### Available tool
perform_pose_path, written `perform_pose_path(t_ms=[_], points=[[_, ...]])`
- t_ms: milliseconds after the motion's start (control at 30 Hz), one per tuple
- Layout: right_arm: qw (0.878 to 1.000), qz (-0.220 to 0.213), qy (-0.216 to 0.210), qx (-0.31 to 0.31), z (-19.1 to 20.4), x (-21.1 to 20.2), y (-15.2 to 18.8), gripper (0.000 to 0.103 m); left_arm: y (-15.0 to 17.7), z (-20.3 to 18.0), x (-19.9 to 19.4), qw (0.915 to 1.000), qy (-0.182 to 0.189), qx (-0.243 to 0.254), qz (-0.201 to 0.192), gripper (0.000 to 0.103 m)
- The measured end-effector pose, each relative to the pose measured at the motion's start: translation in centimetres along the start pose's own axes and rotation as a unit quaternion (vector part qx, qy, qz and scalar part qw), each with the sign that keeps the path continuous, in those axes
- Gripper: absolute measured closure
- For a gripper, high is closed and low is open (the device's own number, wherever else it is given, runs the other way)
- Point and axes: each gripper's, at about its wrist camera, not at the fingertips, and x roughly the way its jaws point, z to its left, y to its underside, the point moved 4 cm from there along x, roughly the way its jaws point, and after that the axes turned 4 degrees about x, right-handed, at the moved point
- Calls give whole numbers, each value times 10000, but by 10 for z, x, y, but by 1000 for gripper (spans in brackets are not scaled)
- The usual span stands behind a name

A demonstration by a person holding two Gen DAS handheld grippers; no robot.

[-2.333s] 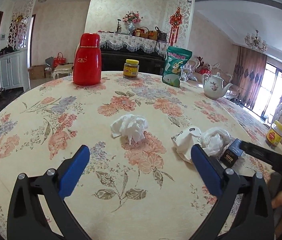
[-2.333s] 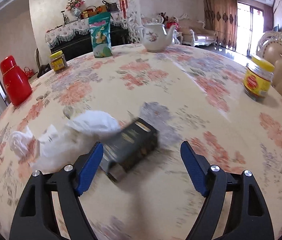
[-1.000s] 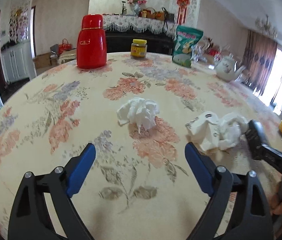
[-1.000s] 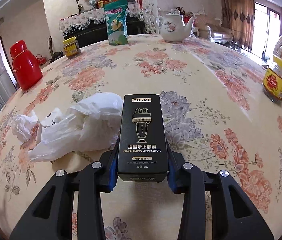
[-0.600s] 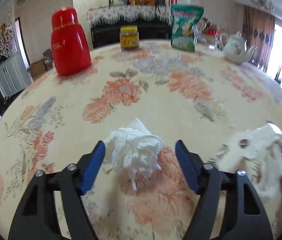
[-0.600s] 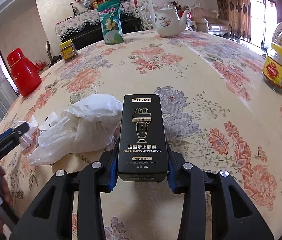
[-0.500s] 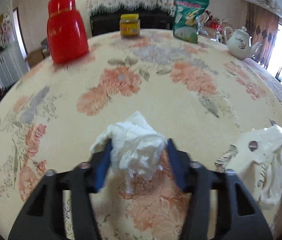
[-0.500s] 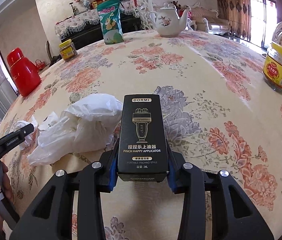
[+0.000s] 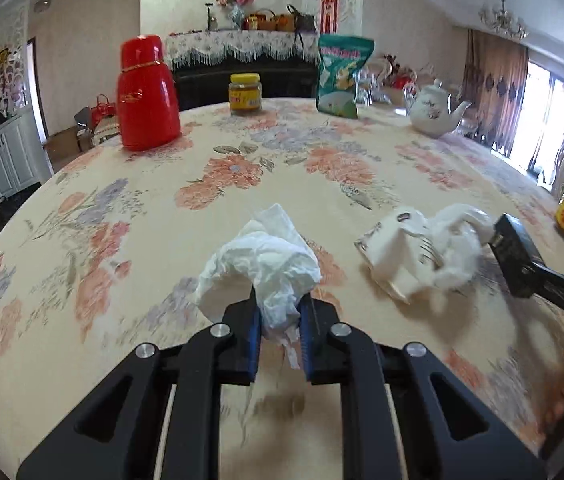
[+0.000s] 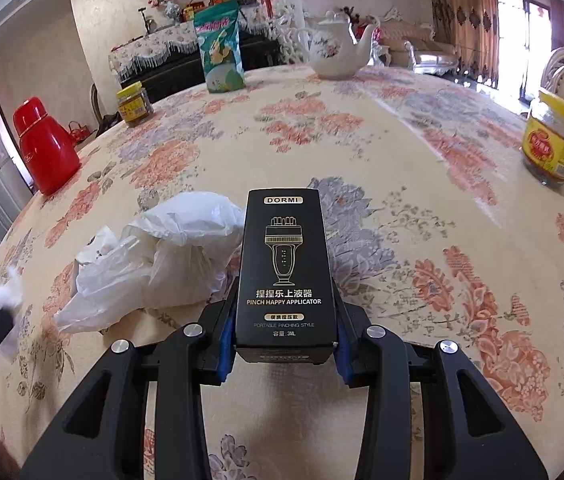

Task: Collect trash
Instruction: 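Grasp the crumpled white tissue with the left tool while the right tool holds the box, then carry the box and tissue to the pink bin and release both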

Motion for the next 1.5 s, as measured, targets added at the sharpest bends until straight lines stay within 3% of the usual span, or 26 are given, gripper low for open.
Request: perform_pose_path(t_ms=[333,600,800,1233,1500], points=[[9992,-191,344,4,-4,-10,0,65,22,11,-59,9993,133,-284,-221,87],[9983,-265,-360,-370,10,-64,30,65,47,17,-86,9993,141,-237,-262,87],[9918,-92,-880,-926,38,-107,64,65,65,24,-108,9992,171,-246,-266,87],[9671,33,-1537,-2029,106,-166,135,65,100,43,-156,9988,-59,-181,-462,87],[9492,235,-2001,-2416,150,-182,169,65,127,81,-181,9980,-286,-330,-447,87]])
